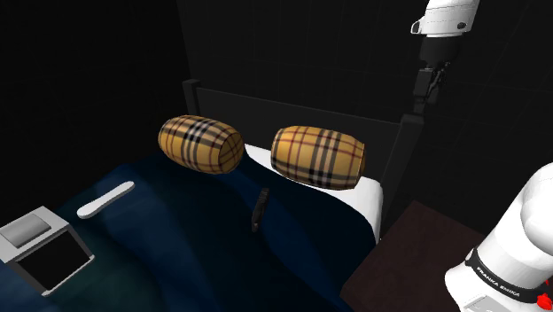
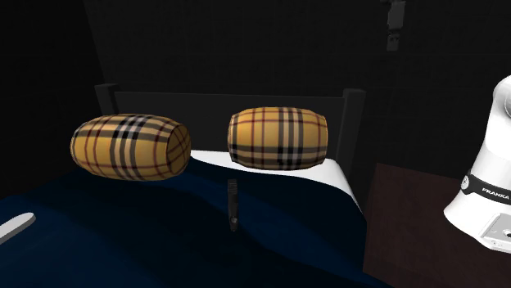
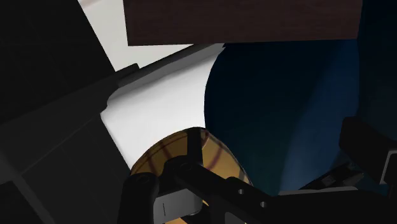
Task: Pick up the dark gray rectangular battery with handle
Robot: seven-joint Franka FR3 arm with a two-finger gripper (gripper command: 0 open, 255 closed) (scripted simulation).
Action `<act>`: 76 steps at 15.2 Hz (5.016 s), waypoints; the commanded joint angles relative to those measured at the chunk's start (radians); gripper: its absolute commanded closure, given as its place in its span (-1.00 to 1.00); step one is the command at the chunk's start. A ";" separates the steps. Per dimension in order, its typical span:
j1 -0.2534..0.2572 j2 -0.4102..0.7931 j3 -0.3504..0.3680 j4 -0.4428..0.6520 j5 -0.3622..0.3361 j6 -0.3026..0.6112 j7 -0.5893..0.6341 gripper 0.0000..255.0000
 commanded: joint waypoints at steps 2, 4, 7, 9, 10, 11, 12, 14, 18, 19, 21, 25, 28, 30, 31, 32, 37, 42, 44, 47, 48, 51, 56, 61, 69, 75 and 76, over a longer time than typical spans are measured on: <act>0.001 0.001 0.017 -0.023 0.015 0.026 0.036 -1.00; 0.002 0.010 0.052 -0.065 0.044 0.081 0.106 -1.00; 0.005 0.037 0.105 -0.117 0.086 0.168 0.209 -1.00; 0.008 0.065 0.141 -0.143 0.112 0.228 0.276 -1.00; 0.009 0.082 0.159 -0.154 0.124 0.260 0.310 -1.00; 0.011 0.101 0.177 -0.163 0.136 0.291 0.344 -1.00; 0.012 0.122 0.195 -0.170 0.146 0.323 0.377 -1.00; 0.014 0.170 0.230 -0.179 0.165 0.388 0.444 -1.00; 0.011 0.287 0.300 -0.176 0.188 0.517 0.578 -1.00; 0.009 0.320 0.316 -0.170 0.190 0.549 0.612 -1.00; 0.004 0.391 0.349 -0.155 0.188 0.610 0.682 -1.00; -0.008 0.545 0.405 -0.103 0.155 0.723 0.832 -1.00; -0.015 0.669 0.436 -0.047 0.104 0.795 0.953 -1.00; -0.014 0.754 0.446 -0.002 0.059 0.835 1.038 -1.00; -0.010 0.797 0.447 0.023 0.034 0.852 1.081 -1.00; -0.005 0.840 0.446 0.050 0.009 0.867 1.123 -1.00; 0.045 1.048 0.409 0.204 -0.106 0.916 1.315 -1.00; 0.113 1.246 0.348 0.393 -0.175 0.931 1.459 -1.00; 0.139 1.324 0.324 0.478 -0.190 0.928 1.505 -1.00; 0.172 1.437 0.291 0.613 -0.200 0.916 1.559 -1.00; 0.174 1.447 0.288 0.614 -0.202 0.924 1.561 -1.00; 0.179 1.477 0.280 0.621 -0.210 0.947 1.566 -1.00; 0.186 1.515 0.271 0.632 -0.219 0.974 1.573 -1.00; 0.187 1.518 0.271 0.636 -0.219 0.973 1.573 1.00; 0.180 1.483 0.279 0.623 -0.212 0.951 1.568 1.00; 0.170 1.423 0.294 0.611 -0.195 0.904 1.556 1.00; 0.168 1.414 0.296 0.609 -0.193 0.896 1.554 1.00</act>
